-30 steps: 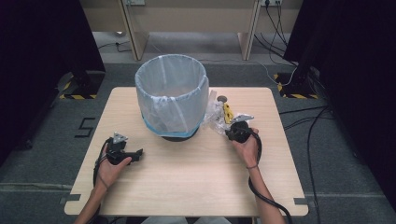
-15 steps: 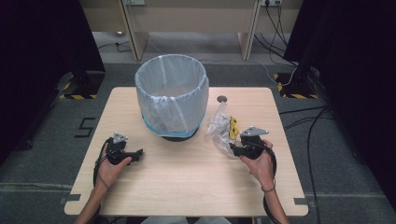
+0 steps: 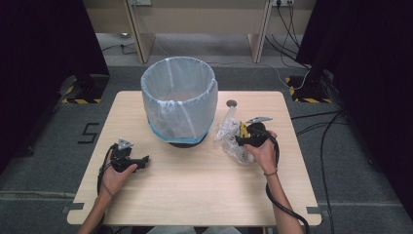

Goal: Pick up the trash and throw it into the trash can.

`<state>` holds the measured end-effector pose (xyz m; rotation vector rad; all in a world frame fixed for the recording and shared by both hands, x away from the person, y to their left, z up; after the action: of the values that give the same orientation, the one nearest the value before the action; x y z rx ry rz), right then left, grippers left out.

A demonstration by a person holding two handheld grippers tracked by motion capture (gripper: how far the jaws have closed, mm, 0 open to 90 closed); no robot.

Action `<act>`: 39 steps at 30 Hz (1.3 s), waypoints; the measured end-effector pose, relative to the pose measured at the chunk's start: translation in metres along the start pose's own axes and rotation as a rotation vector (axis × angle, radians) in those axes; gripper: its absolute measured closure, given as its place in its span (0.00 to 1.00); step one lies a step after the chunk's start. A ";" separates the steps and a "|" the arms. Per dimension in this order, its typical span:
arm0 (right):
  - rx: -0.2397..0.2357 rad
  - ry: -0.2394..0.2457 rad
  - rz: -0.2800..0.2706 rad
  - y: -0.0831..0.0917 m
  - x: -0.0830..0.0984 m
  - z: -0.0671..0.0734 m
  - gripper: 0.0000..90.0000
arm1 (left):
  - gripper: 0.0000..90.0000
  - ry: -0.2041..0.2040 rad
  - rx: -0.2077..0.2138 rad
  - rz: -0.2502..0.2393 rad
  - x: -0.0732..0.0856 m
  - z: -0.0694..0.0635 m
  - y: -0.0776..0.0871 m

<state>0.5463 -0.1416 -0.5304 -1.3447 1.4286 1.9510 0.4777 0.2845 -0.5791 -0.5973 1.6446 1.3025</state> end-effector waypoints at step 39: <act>-0.111 -0.008 -0.267 0.090 -0.071 -0.012 0.93 | 0.09 -0.001 0.000 0.001 0.000 0.000 0.000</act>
<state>0.5186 -0.1736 -0.4227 -1.4895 1.0864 1.8781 0.4776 0.2846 -0.5791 -0.5960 1.6440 1.3030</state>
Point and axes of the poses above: each handheld gripper's, and its own axes: y roughly backward along the jaws, x roughly out of its underside, z roughly to its left, the point moved 8 cm from there along -y, roughly forward along the jaws, and after that the axes turned 14 degrees about -z, right-handed, at the moved point
